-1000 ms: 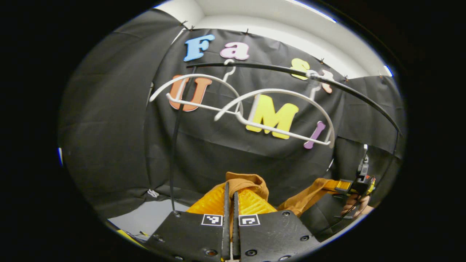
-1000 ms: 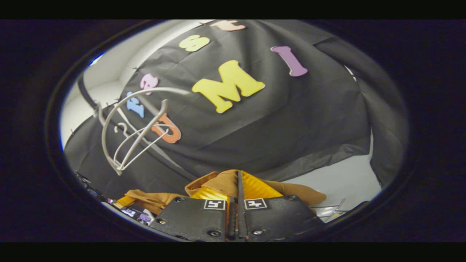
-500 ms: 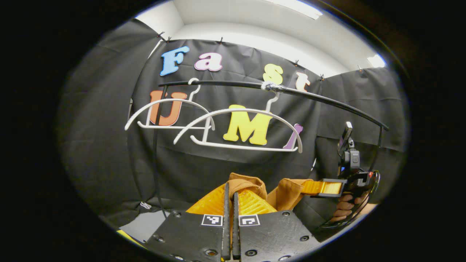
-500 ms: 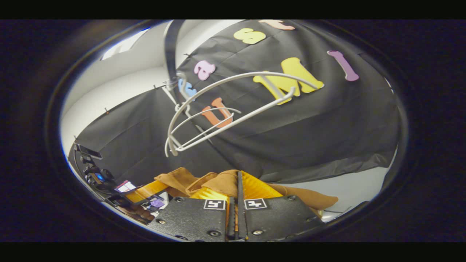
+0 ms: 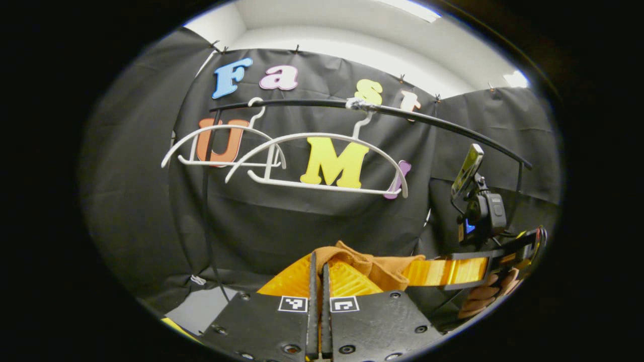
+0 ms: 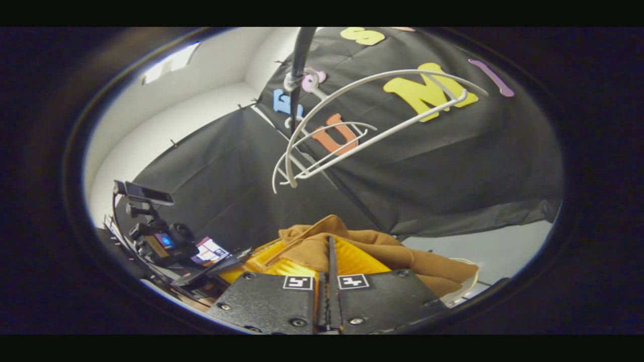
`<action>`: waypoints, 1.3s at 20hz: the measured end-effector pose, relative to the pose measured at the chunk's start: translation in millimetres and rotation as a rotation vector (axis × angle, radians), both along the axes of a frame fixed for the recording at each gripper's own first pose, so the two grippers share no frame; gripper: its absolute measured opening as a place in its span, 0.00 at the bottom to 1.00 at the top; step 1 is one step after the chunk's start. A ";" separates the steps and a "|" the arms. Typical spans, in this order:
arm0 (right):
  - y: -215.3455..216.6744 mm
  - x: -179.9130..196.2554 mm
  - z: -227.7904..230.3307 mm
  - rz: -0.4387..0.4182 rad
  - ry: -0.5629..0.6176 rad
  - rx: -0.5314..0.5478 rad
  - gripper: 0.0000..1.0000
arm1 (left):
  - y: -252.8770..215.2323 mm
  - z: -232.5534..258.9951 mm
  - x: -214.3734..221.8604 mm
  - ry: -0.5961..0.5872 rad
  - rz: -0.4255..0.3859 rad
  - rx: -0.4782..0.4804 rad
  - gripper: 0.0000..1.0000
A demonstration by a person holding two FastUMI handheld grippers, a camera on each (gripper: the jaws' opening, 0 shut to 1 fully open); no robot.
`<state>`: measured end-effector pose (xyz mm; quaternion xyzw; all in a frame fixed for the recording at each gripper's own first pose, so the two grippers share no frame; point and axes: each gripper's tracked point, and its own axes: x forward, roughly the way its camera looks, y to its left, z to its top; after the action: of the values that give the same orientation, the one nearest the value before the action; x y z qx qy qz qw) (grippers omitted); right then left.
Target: Grasp the clothes on the hanger with both hands and then place them into the laundry hamper below.
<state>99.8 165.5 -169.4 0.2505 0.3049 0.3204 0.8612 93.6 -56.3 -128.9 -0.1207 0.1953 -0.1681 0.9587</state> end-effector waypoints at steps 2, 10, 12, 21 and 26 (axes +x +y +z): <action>2.2 -1.9 -7.8 0.006 0.008 -0.008 0.01 | 4.3 -7.3 -0.2 0.017 -0.001 0.000 0.02; -2.9 -17.2 -81.9 -0.037 0.135 -0.085 0.00 | 7.1 -76.5 -17.1 0.150 -0.025 -0.025 0.02; -9.0 -18.9 -102.9 -0.049 0.157 -0.131 0.01 | 6.4 -96.4 -20.1 0.196 -0.028 -0.030 0.02; -59.8 -7.3 -209.7 -0.209 0.286 -0.326 0.01 | 3.1 -189.3 -26.1 0.388 -0.025 0.015 0.02; -82.2 -15.3 -253.4 -0.273 0.356 -0.442 0.02 | 3.9 -235.9 -39.1 0.516 -0.041 0.088 0.02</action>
<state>84.5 83.3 -422.8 0.1481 0.4767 0.0789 0.8629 54.6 -52.4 -364.8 -0.1137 0.4430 -0.1424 0.8778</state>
